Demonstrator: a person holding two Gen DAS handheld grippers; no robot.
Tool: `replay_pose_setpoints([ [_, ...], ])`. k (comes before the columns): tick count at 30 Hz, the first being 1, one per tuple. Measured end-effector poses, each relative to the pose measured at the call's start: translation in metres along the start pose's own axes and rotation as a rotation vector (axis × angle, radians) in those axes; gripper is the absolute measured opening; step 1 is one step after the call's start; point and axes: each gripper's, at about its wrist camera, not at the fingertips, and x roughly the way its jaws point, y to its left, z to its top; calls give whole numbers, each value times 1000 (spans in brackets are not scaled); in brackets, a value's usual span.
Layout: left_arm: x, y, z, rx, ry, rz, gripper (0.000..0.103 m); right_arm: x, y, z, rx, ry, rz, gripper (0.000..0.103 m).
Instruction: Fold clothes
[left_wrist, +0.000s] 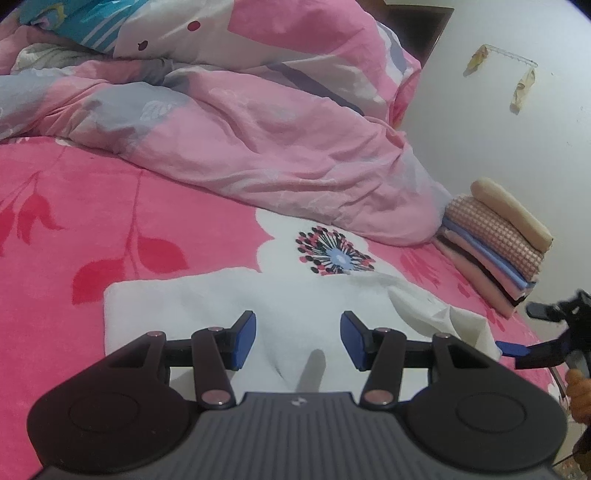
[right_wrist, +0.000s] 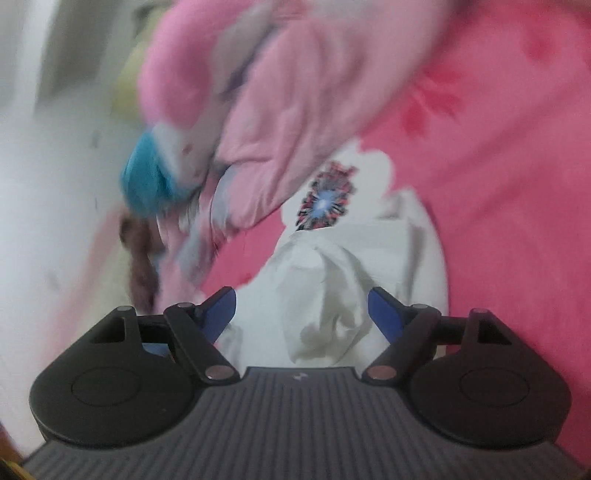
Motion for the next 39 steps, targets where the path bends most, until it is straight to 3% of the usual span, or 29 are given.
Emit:
replay_pose_setpoints([
  [6,1,-6,-2,21,2,-4,52,22,4,-1,-42,85,-69,73],
  [15,4,-10,-4,29,13,-15,52,37,24,3,-181,117,-108,45],
  [18,6,-10,-5,27,18,-17,52,42,31,5,-238,117,-125,26],
  [20,7,-9,-7,25,24,-17,52,45,36,5,-282,115,-137,7],
  [22,9,-9,-9,26,31,-14,52,44,46,8,-354,93,-149,2],
  [28,14,-8,-12,36,50,-11,52,38,75,33,-615,-4,-240,1],
  [33,15,-10,-15,43,63,-12,52,50,69,62,-809,-50,-427,1],
  [36,16,-10,-17,50,69,-9,52,55,49,78,-783,-102,-526,5],
  [39,17,-10,-16,45,71,-11,52,41,28,86,-670,-182,-531,8],
])
